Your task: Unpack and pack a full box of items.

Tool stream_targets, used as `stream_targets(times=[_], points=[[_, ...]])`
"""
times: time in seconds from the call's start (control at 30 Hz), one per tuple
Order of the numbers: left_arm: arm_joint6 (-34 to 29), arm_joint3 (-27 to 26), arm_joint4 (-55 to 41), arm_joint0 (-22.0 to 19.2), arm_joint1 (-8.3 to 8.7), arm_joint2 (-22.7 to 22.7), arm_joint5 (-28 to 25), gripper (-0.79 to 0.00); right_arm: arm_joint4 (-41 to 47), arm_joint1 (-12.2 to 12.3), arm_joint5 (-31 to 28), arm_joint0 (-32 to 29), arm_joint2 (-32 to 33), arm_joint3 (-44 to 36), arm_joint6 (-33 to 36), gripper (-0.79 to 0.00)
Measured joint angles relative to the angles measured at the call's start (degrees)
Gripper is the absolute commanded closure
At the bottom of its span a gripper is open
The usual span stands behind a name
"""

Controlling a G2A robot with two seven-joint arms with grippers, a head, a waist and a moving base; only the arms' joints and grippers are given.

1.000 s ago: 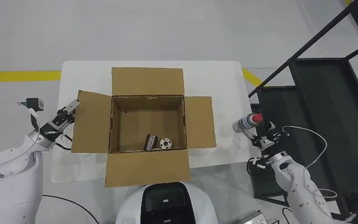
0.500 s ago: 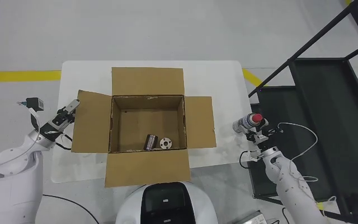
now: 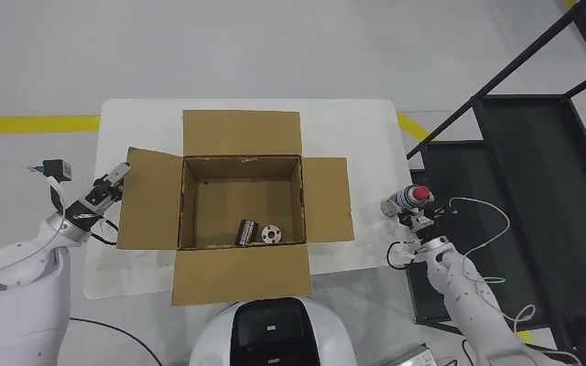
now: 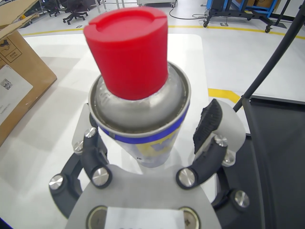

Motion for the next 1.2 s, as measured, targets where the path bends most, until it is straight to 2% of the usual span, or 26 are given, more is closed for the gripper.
stream_targets(times=[0.33, 0.5, 0.6, 0.7, 0.93, 1.03, 1.2], points=[[0.0, 0.0, 0.0, 0.0, 0.00, 0.0, 0.0, -0.785, -1.5, -0.5, -0.7, 1.3, -1.9, 1.9, -4.3, 0.000], [0.0, 0.0, 0.0, 0.0, 0.00, 0.0, 0.0, -0.785, -4.1, -0.1, -0.1, 1.1, -1.5, -0.8, -8.4, 0.000], [0.0, 0.0, 0.0, 0.0, 0.00, 0.0, 0.0, -0.785, -8.0, 0.7, 0.9, 0.2, -0.6, -6.2, -9.2, 0.000], [0.0, 0.0, 0.0, 0.0, 0.00, 0.0, 0.0, -0.785, -12.6, 1.8, 2.4, -1.4, 1.2, -15.3, -7.3, 0.000], [0.0, 0.0, 0.0, 0.0, 0.00, 0.0, 0.0, -0.785, -25.9, 3.5, 5.6, -5.1, 3.7, -41.0, 0.8, 0.000], [0.0, 0.0, 0.0, 0.0, 0.00, 0.0, 0.0, -0.785, -26.7, 3.4, 3.7, -4.8, 1.9, -46.9, 5.2, 0.000], [0.0, 0.0, 0.0, 0.0, 0.00, 0.0, 0.0, -0.785, -26.9, 2.9, -1.2, -2.8, -3.4, -50.6, 12.8, 0.000]])
